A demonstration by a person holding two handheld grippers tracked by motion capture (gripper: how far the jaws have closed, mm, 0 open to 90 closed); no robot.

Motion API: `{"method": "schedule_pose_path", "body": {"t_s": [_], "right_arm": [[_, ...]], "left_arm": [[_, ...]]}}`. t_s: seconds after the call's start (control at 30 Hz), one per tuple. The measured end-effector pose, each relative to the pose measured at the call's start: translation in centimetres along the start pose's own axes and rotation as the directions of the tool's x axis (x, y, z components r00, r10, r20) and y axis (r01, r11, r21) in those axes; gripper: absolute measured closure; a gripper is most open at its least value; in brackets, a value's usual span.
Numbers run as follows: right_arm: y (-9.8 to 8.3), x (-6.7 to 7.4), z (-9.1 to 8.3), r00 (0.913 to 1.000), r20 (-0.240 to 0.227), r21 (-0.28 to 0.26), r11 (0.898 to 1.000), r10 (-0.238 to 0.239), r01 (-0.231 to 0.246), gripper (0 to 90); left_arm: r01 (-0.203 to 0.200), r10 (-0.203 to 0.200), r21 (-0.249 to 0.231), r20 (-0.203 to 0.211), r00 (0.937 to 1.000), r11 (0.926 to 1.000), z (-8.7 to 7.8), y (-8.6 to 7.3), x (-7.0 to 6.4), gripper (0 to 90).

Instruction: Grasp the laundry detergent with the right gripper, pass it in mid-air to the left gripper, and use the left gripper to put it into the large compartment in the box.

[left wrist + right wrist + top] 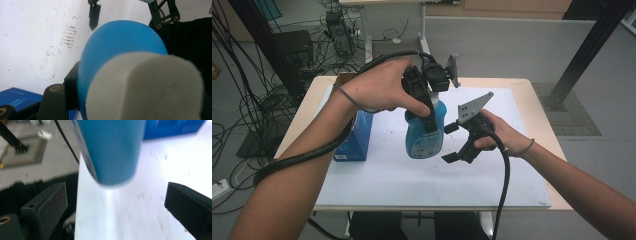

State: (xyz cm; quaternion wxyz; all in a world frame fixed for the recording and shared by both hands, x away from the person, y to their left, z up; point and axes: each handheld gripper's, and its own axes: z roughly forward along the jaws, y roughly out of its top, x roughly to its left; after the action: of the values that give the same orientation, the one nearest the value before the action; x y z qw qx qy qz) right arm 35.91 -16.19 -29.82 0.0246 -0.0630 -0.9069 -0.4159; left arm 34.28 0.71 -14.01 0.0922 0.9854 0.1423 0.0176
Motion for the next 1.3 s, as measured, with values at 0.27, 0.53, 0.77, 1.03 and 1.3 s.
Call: {"method": "schedule_pose_path", "body": {"t_s": [0.27,0.53,0.77,1.03,1.3], "right_arm": [[-0.7,-0.6,0.0,0.9985,0.008,0.3,0.952,0.054,-0.054,6.9],[-1.7,-1.0,0.6,0.9911,0.051,0.525,0.841,0.123,-0.131,5.5],[-2.9,-0.9,0.8,0.9804,0.099,0.548,0.813,0.171,-0.197,4.9],[-4.0,-0.5,0.9,0.9742,0.122,0.518,0.825,0.19,-0.226,3.7],[-4.1,-0.6,1.3,0.9717,0.14,0.512,0.826,0.19,-0.235,3.7]], "left_arm": [[0.022,-0.022,0.009,-0.005,0.9997,0.9997,0.0,-0.2,0.1,38.1],[0.053,-0.053,0.005,0.007,0.9986,0.9986,0.7,-0.9,0.2,38.1],[0.114,-0.114,0.009,-0.008,0.9934,0.9934,1.5,-0.8,0.4,38.1],[0.299,-0.299,0.006,-0.049,0.9531,0.9542,1.0,-0.5,1.3,38.1],[0.505,-0.505,-0.027,-0.069,0.8602,0.8629,0.9,-1.0,2.8,38.1]]}}
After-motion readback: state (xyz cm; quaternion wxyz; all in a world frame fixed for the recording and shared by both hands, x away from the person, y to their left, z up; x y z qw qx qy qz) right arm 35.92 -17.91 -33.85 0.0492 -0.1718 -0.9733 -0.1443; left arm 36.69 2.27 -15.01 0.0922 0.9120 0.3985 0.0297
